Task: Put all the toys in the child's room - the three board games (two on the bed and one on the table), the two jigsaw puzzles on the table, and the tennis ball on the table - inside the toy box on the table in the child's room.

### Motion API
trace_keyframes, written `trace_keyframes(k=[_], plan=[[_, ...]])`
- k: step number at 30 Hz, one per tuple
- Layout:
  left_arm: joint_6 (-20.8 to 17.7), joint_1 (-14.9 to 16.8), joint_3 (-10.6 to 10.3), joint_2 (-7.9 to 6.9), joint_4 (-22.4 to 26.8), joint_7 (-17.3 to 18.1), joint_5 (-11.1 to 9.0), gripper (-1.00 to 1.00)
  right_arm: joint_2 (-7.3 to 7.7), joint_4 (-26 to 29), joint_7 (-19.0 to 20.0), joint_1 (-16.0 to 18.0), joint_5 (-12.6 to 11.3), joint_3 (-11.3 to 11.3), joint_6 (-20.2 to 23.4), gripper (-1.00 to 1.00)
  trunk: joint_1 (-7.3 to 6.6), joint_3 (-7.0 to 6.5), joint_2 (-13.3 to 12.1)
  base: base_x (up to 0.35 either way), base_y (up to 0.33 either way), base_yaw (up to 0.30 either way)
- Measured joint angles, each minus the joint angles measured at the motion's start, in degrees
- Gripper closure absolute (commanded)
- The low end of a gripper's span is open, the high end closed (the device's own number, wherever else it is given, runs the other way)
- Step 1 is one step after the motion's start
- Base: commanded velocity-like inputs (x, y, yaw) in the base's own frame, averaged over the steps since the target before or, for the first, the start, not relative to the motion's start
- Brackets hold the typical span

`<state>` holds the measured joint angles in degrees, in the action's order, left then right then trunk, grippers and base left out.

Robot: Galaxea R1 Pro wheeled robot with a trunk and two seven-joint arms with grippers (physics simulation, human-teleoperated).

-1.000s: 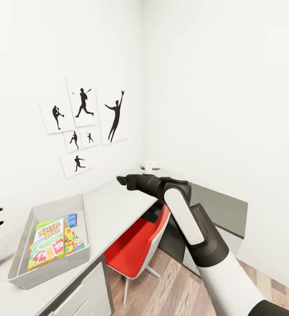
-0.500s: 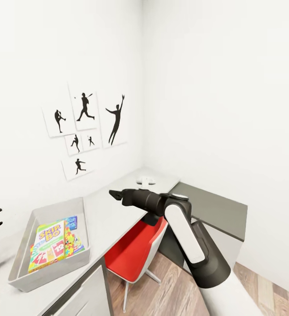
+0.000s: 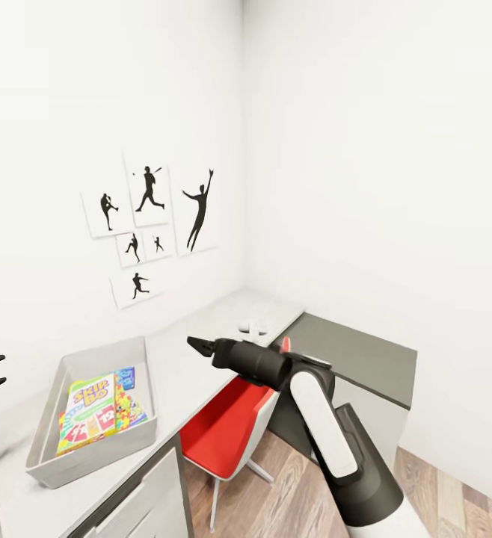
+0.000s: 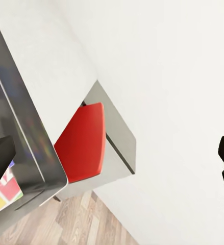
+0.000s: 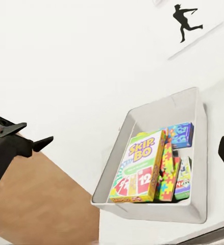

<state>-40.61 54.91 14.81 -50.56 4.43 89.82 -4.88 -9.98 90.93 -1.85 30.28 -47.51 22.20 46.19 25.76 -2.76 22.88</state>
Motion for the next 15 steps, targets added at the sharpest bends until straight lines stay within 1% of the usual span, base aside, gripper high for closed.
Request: trace_keyframes(k=[4, 6, 10, 15], plan=[[0.00, 0.00, 0.01, -0.05, 0.00, 0.01, 0.00, -1.00, 0.01, 0.02, 3.55, -0.72, -0.35, -1.00, -0.44, -1.00, 0.00, -0.37, 0.00, -0.006, 0.000, 0.000], [0.00, 0.00, 0.00, -0.13, -0.03, 0.01, -0.02, -1.00, 0.01, 0.03, 4.41, -0.92, -0.39, -1.19, -0.55, -1.00, 0.00, -0.56, 0.00, -0.002, 0.000, 0.000], [0.04, 0.00, 0.00, -0.21, -0.07, 0.01, -0.07, -1.00, 0.01, 0.04, 5.05, -1.48, -0.40, -1.33, -1.10, -1.00, 0.00, -0.94, 0.00, -0.001, 0.000, 0.000], [0.08, 0.00, 0.00, -0.15, -0.08, 0.01, -0.02, -1.00, 0.01, -0.02, 5.29, -1.95, -0.35, -1.23, -2.93, -1.00, 0.00, -1.41, 0.00, 0.000, 0.000, 0.000]])
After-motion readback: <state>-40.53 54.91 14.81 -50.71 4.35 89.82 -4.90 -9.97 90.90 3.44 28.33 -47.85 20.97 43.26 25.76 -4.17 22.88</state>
